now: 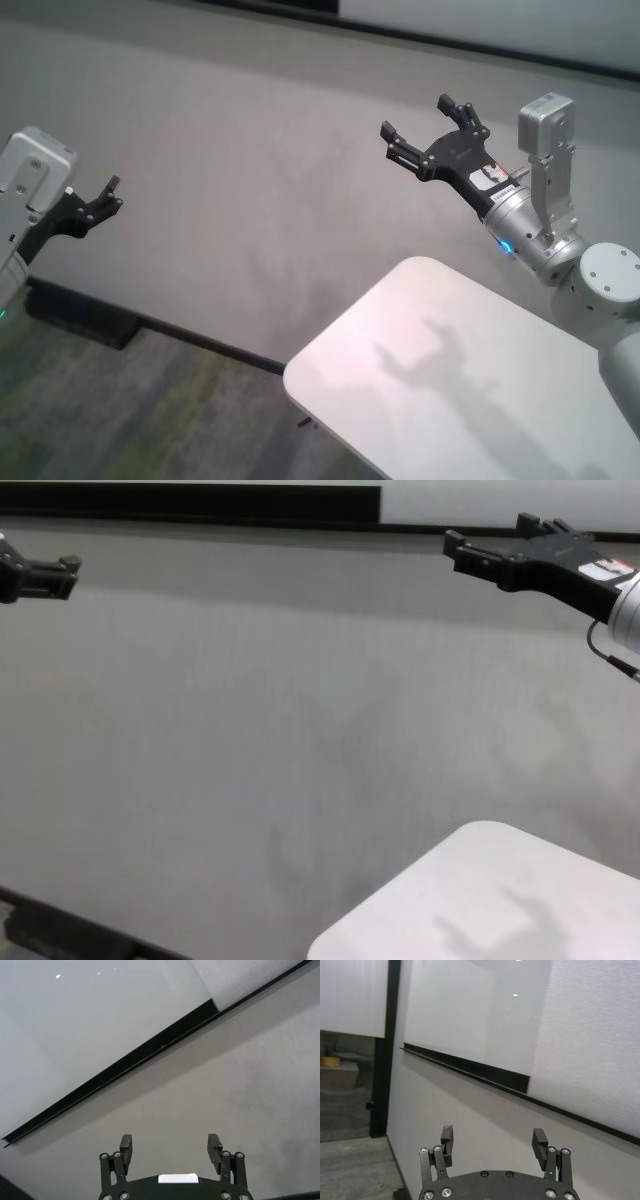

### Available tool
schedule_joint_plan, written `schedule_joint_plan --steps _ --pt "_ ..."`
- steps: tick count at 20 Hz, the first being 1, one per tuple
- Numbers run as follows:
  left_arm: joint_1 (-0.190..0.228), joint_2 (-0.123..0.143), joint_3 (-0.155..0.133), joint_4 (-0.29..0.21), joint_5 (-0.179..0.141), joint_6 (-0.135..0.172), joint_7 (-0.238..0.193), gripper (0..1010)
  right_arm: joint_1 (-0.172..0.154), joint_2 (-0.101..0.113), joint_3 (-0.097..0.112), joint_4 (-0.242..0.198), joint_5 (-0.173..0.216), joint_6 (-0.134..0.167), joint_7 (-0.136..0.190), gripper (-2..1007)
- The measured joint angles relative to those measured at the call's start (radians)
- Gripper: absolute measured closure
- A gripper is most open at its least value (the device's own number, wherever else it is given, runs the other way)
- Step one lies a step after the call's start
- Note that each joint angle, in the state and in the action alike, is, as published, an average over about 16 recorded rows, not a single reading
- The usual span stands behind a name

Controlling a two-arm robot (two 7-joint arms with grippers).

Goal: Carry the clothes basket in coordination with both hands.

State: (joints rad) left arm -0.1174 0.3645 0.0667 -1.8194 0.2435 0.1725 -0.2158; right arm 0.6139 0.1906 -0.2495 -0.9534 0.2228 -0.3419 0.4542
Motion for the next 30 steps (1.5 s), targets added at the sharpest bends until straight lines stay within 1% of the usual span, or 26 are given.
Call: schedule_joint_plan --steps 30 --pt "0.0 0.0 0.0 0.0 0.0 0.0 0.0 8 0.0 0.0 0.0 0.0 0.0 0.0 0.0 4"
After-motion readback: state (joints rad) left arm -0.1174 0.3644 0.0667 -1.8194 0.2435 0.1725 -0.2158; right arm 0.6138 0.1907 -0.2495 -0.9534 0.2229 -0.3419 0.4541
